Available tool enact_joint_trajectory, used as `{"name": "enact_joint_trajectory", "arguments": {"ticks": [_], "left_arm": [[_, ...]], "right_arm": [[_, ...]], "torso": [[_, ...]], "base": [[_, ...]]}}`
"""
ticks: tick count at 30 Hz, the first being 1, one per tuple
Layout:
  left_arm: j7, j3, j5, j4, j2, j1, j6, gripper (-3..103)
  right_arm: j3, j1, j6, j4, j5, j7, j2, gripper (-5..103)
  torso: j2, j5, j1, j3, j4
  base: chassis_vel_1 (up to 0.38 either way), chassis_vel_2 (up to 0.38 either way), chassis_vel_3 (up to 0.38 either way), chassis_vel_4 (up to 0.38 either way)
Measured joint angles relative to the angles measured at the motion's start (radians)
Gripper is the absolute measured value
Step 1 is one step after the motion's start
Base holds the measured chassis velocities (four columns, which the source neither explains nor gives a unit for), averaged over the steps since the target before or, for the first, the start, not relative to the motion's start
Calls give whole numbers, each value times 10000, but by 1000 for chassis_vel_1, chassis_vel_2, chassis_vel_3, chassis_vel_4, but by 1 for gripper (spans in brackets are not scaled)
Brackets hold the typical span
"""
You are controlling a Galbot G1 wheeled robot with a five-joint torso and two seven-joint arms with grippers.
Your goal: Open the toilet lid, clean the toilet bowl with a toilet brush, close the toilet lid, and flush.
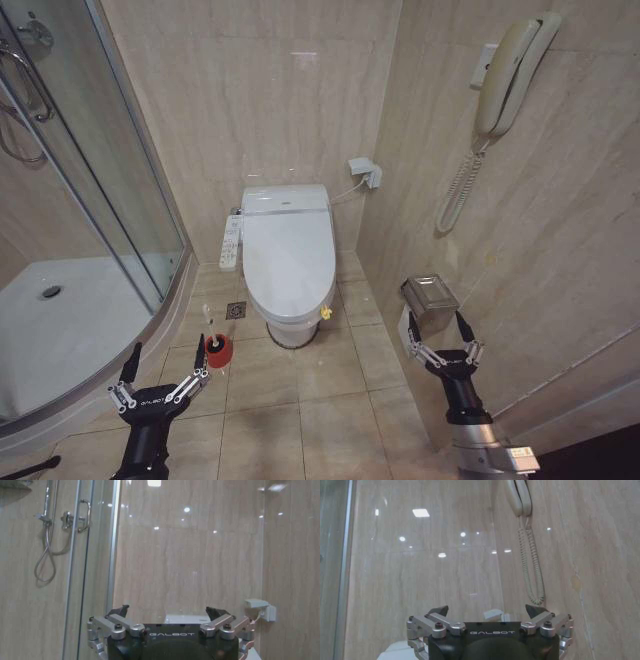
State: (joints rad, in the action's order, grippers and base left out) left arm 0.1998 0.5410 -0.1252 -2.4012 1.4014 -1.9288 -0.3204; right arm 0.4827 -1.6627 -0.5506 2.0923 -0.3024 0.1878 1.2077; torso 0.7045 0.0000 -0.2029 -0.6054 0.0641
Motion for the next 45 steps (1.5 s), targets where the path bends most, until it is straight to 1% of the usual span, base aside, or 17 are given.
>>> {"name": "enact_joint_trajectory", "arguments": {"ticks": [16,18,25,27,30,31,32,33,35,37,38,40,41,42,43,44,45], "left_arm": [[-215,-116,38,647,-23,378,-187,100],[-236,-134,32,735,2,460,-188,100],[-304,-183,30,1004,183,634,-187,100],[-323,-217,40,1104,225,702,-185,100],[-331,-226,42,1163,242,755,-177,100],[-332,-225,42,1165,241,764,-177,100],[-338,-223,30,1170,229,779,-170,100],[-338,-223,30,1170,229,779,-170,100],[-337,-202,12,1156,211,777,-163,100],[-334,-183,-8,1146,190,780,-158,100],[-331,-164,-43,1137,168,786,-147,100],[-325,-141,-70,1102,168,785,-144,100],[-325,-141,-70,1102,168,785,-144,100],[-325,-139,-79,1099,166,773,-143,100],[-325,-139,-79,1099,166,773,-143,100],[-322,-137,-81,1099,164,760,-145,100],[-322,-134,-86,1100,154,760,-145,100]], "right_arm": [[-54,238,-149,-313,17,-4,62,100],[-82,316,-150,-424,15,-5,78,100],[-75,468,-160,-559,4,-13,43,100],[-73,475,-160,-549,0,-38,44,100],[-72,485,-164,-545,0,-69,51,100],[-70,492,-178,-544,2,-71,54,100],[-67,494,-240,-543,6,-62,65,100],[-67,494,-240,-543,6,-62,65,100],[-74,498,-265,-502,2,-46,86,100],[-89,503,-266,-461,-1,-27,96,100],[-127,506,-261,-412,-2,-6,110,100],[-182,511,-236,-375,29,12,133,100],[-182,511,-236,-375,29,12,133,100],[-211,508,-215,-362,91,43,165,100],[-211,508,-215,-362,91,43,165,100],[-238,508,-190,-354,135,79,185,100],[-263,504,-161,-353,176,127,201,100]], "torso": [[1,0,1,0,-2],[0,-2,-1,0,3],[-2,3,-3,-2,-7],[0,-5,0,1,4],[0,5,1,1,-1],[-1,4,-1,-1,-3],[0,-11,-2,0,6],[0,-11,-2,0,6],[-2,9,-4,-3,-6],[-4,-1,-11,-5,-4],[-4,-11,-13,-5,8],[-4,7,-11,-4,-8],[-4,7,-11,-4,-8],[-4,-7,-9,-3,-2],[-4,-7,-9,-3,-2],[-3,-1,-3,-1,-10],[-1,4,2,1,-4]], "base": [[-55,54,61,-58],[-197,202,190,-203],[-247,249,254,-250],[-303,290,306,-320],[-308,318,334,-337],[-338,304,335,-329],[-356,378,341,-336],[-356,378,341,-336],[-323,359,353,-361],[-289,261,286,-292],[-288,261,85,-205],[-168,176,98,-109],[-168,131,111,-109],[-63,13,12,-4],[-63,13,12,-4],[-14,13,45,78],[36,-47,45,89]]}}
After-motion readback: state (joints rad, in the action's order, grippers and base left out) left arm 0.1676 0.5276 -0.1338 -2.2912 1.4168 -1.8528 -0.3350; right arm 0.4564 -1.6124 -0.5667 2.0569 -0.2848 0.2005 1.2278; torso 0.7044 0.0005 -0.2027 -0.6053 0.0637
